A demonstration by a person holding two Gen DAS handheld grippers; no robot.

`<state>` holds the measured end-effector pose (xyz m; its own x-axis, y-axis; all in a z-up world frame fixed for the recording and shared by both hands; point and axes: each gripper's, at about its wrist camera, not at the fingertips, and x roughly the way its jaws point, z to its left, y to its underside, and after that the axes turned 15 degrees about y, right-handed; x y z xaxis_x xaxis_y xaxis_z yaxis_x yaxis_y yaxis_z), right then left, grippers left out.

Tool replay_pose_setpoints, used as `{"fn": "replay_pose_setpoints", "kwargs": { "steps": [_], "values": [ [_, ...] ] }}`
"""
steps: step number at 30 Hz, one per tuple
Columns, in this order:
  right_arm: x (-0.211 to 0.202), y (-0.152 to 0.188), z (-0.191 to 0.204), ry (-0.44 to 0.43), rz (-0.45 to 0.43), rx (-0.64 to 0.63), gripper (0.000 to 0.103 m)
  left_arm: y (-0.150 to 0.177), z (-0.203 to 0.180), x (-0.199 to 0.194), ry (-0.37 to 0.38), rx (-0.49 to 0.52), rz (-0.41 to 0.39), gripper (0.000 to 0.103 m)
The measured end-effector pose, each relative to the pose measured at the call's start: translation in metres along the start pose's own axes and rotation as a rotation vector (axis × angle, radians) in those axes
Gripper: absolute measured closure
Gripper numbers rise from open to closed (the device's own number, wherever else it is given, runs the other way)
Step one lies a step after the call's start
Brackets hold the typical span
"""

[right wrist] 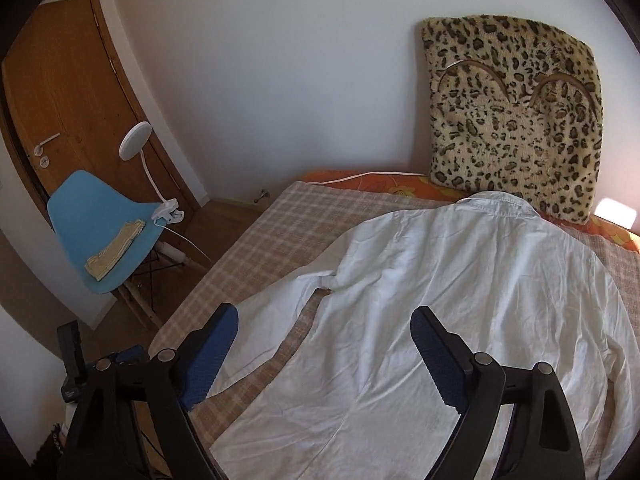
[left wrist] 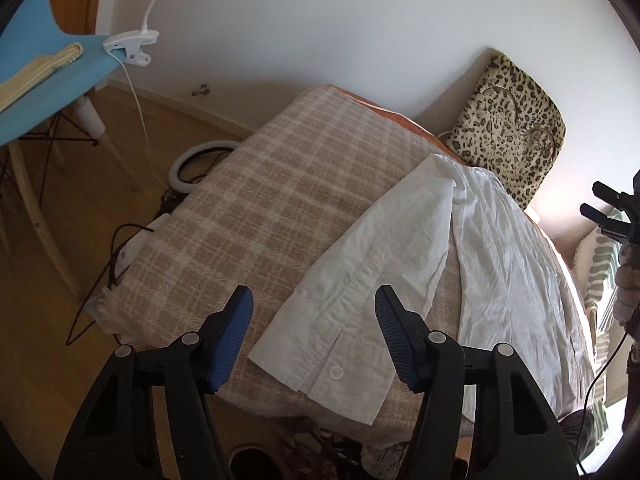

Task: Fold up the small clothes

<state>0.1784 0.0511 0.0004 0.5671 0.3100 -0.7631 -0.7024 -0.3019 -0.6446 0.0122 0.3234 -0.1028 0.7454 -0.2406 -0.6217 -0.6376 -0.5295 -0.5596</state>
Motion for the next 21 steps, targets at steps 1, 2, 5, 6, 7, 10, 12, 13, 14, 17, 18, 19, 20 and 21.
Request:
{"fn": "replay_pose_setpoints", "kwargs": {
  "steps": [1,2,5,6,7,10,12,13,14,17,18,19,20,21],
  "values": [
    [0.010,-0.003,0.002,-0.016,0.029,0.012,0.021,0.001,0.007,0.003,0.011,-0.030,0.015,0.044],
    [0.018,-0.006,0.005,-0.025,0.051,0.018,0.023,0.003,0.013,0.005,0.024,-0.058,0.025,0.045],
    [0.045,-0.019,0.018,-0.013,0.095,-0.010,0.029,0.007,0.023,0.012,0.007,-0.091,0.058,0.050],
    [0.054,-0.023,0.023,-0.006,0.104,-0.031,0.029,0.009,0.024,0.012,0.000,-0.096,0.063,0.053],
    [0.062,-0.027,0.028,-0.002,0.115,-0.047,0.029,0.010,0.025,0.013,0.007,-0.101,0.064,0.057],
    [0.089,-0.039,0.040,-0.009,0.166,-0.076,0.029,0.011,0.027,0.018,0.033,-0.111,0.079,0.057],
    [0.105,-0.046,0.049,0.001,0.192,-0.101,0.029,0.012,0.027,0.023,0.026,-0.104,0.096,0.058],
    [0.114,-0.051,0.054,0.010,0.202,-0.116,0.030,0.013,0.026,0.028,0.026,-0.101,0.107,0.058],
    [0.121,-0.055,0.058,0.017,0.208,-0.125,0.031,0.014,0.026,0.032,0.021,-0.096,0.121,0.058],
    [0.147,-0.066,0.067,0.013,0.235,-0.114,0.033,0.017,0.016,0.037,-0.033,0.010,0.113,0.058],
    [0.156,-0.069,0.070,0.004,0.249,-0.103,0.035,0.018,0.013,0.039,-0.051,0.035,0.117,0.058],
    [0.167,-0.071,0.074,-0.004,0.267,-0.091,0.038,0.019,0.010,0.041,-0.067,0.058,0.118,0.058],
    [0.177,-0.072,0.078,-0.008,0.286,-0.084,0.038,0.020,0.009,0.042,-0.076,0.073,0.120,0.059],
    [0.188,-0.073,0.084,-0.010,0.306,-0.081,0.040,0.020,0.008,0.043,-0.080,0.083,0.119,0.071]
  ]
}}
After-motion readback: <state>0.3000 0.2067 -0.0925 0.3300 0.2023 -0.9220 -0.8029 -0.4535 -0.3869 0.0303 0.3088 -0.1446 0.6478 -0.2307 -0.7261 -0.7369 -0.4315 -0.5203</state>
